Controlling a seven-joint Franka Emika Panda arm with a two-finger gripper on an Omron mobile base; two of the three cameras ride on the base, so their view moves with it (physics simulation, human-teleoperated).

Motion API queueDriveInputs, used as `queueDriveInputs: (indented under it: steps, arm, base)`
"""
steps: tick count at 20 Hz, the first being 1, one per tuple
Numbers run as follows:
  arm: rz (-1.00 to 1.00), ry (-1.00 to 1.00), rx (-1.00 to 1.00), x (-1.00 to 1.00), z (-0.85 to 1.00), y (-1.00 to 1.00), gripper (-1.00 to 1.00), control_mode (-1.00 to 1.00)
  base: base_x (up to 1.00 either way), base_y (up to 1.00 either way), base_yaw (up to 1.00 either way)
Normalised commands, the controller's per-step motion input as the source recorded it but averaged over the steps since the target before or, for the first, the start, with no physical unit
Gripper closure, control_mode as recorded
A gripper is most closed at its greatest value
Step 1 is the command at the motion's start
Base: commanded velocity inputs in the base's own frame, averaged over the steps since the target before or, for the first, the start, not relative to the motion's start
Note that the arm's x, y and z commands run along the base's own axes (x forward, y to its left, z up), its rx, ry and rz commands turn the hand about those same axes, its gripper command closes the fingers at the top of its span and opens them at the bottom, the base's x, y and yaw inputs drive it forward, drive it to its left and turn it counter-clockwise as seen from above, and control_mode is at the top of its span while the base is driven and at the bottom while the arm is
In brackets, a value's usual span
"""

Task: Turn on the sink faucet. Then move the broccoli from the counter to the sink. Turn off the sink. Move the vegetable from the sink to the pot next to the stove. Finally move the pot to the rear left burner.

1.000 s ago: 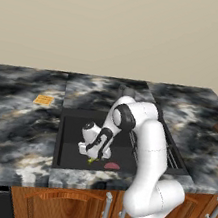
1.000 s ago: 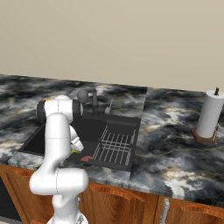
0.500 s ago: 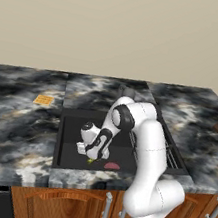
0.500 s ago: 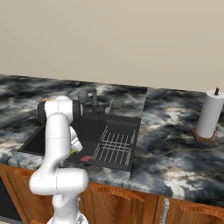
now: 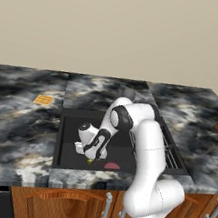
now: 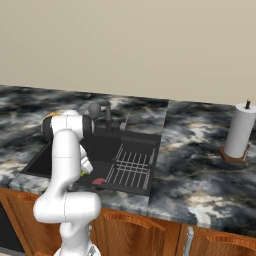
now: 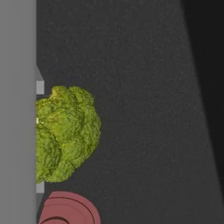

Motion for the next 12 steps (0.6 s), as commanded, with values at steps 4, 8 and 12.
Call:
queueDriveInputs:
  steps: [4,8,12]
  arm:
    - [0.00,-0.06,0.00,0.00,-0.52,-0.02,1.00,-1.00]
    - [0.00,-0.04,0.00,0.00,-0.50,-0.19,1.00,-1.00]
    - [0.00,-0.01,0.02,0.00,-0.29,-0.26,1.00,-1.00]
  base:
    - [0.00,0.00,0.00]
    - [0.00,0.00,0.00]
    - [0.00,0.00,0.00]
